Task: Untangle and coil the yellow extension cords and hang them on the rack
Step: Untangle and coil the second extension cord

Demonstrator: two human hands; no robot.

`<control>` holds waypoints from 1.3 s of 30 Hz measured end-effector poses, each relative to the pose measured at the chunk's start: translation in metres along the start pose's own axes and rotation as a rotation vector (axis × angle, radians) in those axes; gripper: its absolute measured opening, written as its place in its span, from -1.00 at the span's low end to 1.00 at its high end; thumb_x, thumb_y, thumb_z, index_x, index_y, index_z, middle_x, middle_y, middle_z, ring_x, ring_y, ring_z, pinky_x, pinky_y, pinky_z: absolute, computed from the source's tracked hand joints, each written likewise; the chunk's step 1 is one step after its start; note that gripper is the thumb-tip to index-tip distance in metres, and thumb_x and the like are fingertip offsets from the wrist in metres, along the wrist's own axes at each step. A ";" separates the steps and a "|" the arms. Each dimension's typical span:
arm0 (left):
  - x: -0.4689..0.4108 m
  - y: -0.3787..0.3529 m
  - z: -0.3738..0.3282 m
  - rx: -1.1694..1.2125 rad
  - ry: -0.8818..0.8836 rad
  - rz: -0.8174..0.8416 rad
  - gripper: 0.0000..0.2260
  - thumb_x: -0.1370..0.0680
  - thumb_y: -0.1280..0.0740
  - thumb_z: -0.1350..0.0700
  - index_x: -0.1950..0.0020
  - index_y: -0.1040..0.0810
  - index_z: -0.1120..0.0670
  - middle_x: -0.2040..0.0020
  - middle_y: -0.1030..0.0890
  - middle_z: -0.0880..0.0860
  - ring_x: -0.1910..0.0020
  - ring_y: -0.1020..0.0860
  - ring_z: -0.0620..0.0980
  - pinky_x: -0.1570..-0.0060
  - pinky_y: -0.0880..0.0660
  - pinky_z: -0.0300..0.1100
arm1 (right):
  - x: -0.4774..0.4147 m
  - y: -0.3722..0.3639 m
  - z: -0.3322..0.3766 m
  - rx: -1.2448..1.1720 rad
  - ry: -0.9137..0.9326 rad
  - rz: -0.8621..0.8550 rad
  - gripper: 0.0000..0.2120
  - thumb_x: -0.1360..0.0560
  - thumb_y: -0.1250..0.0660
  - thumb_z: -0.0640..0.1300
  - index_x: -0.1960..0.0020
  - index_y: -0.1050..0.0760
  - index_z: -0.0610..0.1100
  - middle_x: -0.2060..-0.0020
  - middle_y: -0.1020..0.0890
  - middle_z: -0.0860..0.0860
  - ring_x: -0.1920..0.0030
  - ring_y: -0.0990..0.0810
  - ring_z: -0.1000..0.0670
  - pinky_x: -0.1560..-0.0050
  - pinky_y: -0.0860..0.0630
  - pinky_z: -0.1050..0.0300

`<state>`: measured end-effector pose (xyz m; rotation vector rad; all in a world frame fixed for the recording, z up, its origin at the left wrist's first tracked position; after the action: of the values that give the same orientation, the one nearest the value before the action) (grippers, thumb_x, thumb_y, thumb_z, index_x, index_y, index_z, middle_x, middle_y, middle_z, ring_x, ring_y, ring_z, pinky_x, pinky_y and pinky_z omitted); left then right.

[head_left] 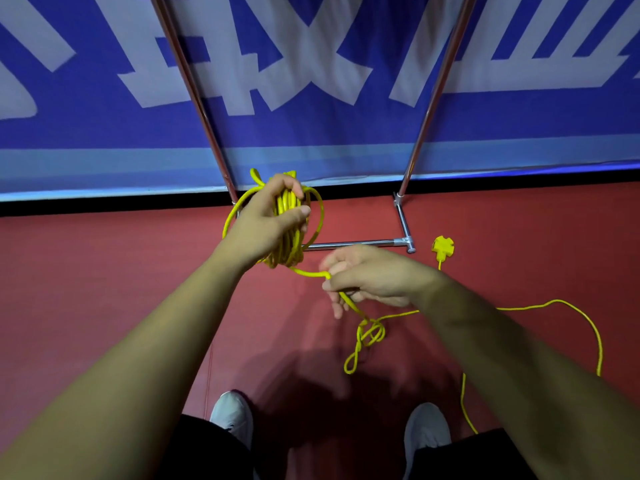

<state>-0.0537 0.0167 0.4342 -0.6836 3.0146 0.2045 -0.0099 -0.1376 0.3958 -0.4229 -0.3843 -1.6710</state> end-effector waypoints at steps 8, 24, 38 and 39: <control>0.002 -0.007 0.006 -0.190 0.017 0.053 -0.85 -0.60 -0.32 0.32 -0.04 -0.38 0.13 0.27 -0.53 0.10 0.31 -0.58 0.04 0.34 -0.56 -0.08 | 0.010 0.001 -0.002 -0.241 -0.125 0.149 -0.76 -0.48 -0.32 -0.34 -0.15 -0.48 -0.30 0.20 -0.60 -0.17 0.09 -0.63 -0.21 0.04 -0.51 0.03; 0.011 -0.023 0.007 -0.346 0.017 0.294 -0.87 -0.58 -0.37 0.28 -0.07 -0.45 0.22 0.19 -0.46 0.11 0.27 -0.44 -0.14 0.22 -0.42 -0.30 | 0.017 0.024 0.033 -0.113 0.294 -0.012 -0.60 -0.47 -0.20 -0.59 -0.21 -0.38 -0.25 -0.03 -0.57 -0.46 0.29 -0.58 -0.06 0.32 -0.48 0.20; 0.023 -0.040 0.013 -0.534 0.050 0.473 -0.62 -0.42 -0.55 0.13 -0.11 -0.44 0.04 0.20 -0.52 -0.06 0.32 -0.46 -0.25 0.29 -0.43 -0.35 | 0.021 0.040 0.032 0.028 0.302 -0.139 -0.69 -0.46 -0.27 -0.57 0.11 -0.34 -0.18 0.16 -0.55 -0.49 0.31 -0.63 -0.08 0.30 -0.55 0.13; 0.022 -0.041 0.009 -0.596 0.025 0.422 -0.66 -0.43 -0.52 0.19 -0.10 -0.45 0.05 0.24 -0.50 -0.06 0.40 -0.46 -0.26 0.40 -0.37 -0.43 | 0.020 0.040 0.029 0.016 0.283 -0.142 -0.71 -0.46 -0.28 -0.55 0.10 -0.35 -0.19 0.19 -0.55 -0.45 0.32 -0.62 -0.08 0.28 -0.55 0.12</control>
<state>-0.0555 -0.0284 0.4184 -0.0411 3.0751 1.1408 0.0285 -0.1467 0.4310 -0.1456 -0.2217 -1.8343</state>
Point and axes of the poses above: each hand's wrist, its own x-axis away from the middle knuckle, its own y-axis out of the back of the hand, z = x × y, the point moved 6 cm from there along -x, towards the middle knuckle
